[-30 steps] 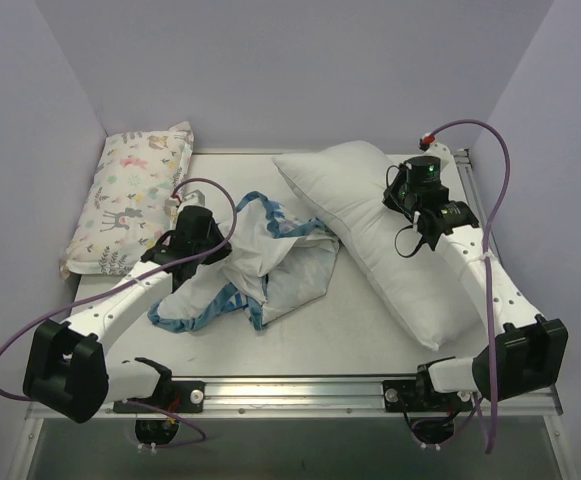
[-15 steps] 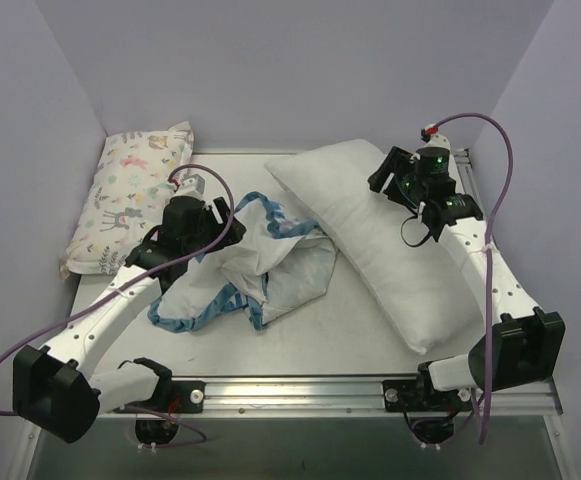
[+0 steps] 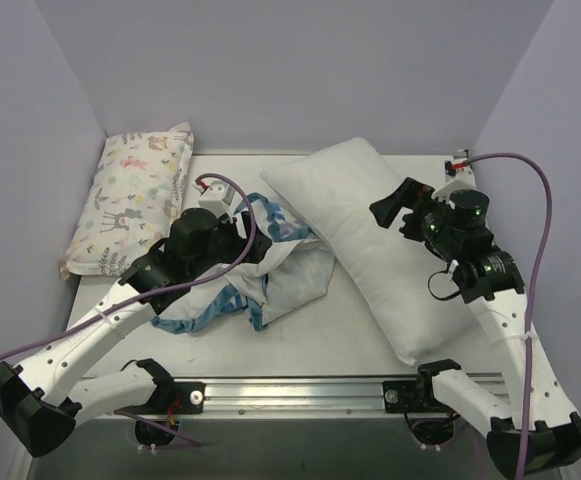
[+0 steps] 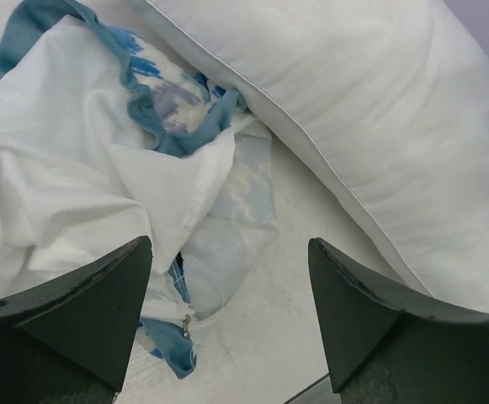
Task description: Remove the pillowcase from the pillow
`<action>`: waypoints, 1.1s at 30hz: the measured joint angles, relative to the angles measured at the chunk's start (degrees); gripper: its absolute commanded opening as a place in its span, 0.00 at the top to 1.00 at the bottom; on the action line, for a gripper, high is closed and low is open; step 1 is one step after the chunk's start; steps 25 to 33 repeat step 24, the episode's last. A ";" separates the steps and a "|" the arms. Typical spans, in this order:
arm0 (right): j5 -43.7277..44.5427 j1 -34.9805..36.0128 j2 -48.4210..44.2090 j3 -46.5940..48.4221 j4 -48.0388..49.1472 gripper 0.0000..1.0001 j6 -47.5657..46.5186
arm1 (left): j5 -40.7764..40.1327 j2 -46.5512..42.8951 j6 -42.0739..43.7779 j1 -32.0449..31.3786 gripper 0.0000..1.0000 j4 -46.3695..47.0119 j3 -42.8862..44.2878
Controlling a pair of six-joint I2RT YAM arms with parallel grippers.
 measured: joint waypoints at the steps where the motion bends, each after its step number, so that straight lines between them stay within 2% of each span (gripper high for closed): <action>1: -0.04 0.07 -2.29 -1.11 -0.74 0.00 0.00 | -0.46 -0.83 0.46 -1.18 0.17 -0.44 0.00; 6: 1.18 0.28 -11.96 -5.97 -5.11 0.00 -0.55 | -2.60 -6.51 1.38 -3.28 0.17 -1.73 -1.05; 10: 2.91 0.28 -15.58 -8.94 -7.52 0.00 -1.29 | -4.00 -10.14 1.84 -3.89 0.16 -2.25 -3.34; 33: 3.54 0.28 -14.51 -11.06 -8.85 0.00 -2.23 | -5.44 -10.12 4.13 -4.13 0.16 -4.39 -5.46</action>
